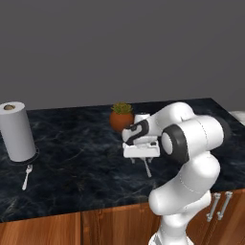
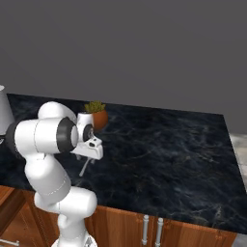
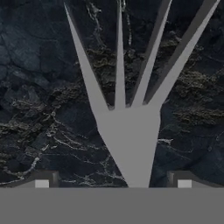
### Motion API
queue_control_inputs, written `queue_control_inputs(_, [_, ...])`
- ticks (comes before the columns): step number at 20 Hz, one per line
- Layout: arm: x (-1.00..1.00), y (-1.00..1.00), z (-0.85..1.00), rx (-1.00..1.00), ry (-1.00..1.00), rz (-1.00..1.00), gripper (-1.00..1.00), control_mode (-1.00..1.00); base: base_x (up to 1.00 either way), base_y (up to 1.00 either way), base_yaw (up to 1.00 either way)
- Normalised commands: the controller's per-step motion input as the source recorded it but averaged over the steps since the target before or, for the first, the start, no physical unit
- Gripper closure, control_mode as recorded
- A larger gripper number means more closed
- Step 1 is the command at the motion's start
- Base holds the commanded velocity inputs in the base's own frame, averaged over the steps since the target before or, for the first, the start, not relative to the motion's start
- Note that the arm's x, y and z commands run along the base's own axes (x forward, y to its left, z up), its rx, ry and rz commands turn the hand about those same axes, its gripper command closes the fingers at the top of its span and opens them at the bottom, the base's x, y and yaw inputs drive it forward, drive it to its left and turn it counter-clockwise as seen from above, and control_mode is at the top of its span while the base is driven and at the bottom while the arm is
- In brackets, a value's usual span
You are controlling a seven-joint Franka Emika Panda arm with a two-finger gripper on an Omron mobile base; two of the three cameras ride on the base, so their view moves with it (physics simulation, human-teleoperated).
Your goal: Organize the utensils by type. Pick up the wooden spoons from the counter and place them in the open cabinet. Then pick up the metallic utensils from the counter and place them in the open drawer.
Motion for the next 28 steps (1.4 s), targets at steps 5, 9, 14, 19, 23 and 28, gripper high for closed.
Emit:
queue_control_inputs(5, [-0.4, 0.0, -0.17, 0.0, -0.13, 0.0, -1.0, -1.0, 0.0, 0.0, 0.0])
queue_control_inputs(9, [-0.23, -0.04, -0.2, 0.0, -0.07, -0.03, -1.0, -1.0, 0.0, 0.0, 0.0])
queue_control_inputs(14, [0.0, 0.0, -0.39, 0.0, -0.06, -0.03, -1.0, -1.0, 0.0, 0.0, 0.0])
queue_control_inputs(19, [-0.02, 0.0, -0.66, 0.0, -0.01, -0.02, 1.0, -1.0, 0.0, 0.0, 0.0])
queue_control_inputs(23, [-0.31, 0.0, -0.69, 0.0, -0.04, -0.02, 1.0, -1.0, 0.0, 0.0, 0.0])
queue_control_inputs(28, [-0.12, 0.03, -0.47, 0.0, -0.09, -0.04, 1.0, -1.0, 0.0, 0.0, 0.0])
